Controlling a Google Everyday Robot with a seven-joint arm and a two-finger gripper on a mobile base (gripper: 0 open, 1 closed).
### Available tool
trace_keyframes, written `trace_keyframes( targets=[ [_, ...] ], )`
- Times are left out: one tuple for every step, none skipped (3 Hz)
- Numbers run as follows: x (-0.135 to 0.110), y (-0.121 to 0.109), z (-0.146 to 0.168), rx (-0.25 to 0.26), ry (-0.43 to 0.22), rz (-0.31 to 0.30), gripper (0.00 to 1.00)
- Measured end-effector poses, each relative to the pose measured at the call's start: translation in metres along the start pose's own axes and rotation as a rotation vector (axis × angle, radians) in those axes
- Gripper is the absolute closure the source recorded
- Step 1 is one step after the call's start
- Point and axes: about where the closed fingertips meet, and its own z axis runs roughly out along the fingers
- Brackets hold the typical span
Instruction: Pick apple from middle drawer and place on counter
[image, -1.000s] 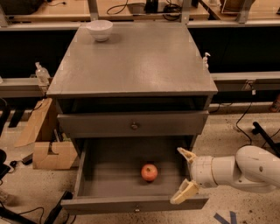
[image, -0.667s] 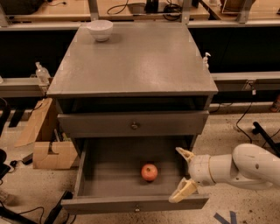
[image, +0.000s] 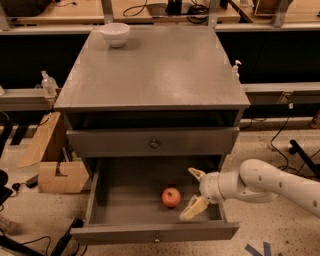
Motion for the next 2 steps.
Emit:
trace_keyframes(
  targets=[
    [0.028, -0.034, 0.055, 0.01, -0.041, 0.027, 0.0],
    [0.047, -0.051, 0.086, 0.028, -0.055, 0.04, 0.0]
  ],
)
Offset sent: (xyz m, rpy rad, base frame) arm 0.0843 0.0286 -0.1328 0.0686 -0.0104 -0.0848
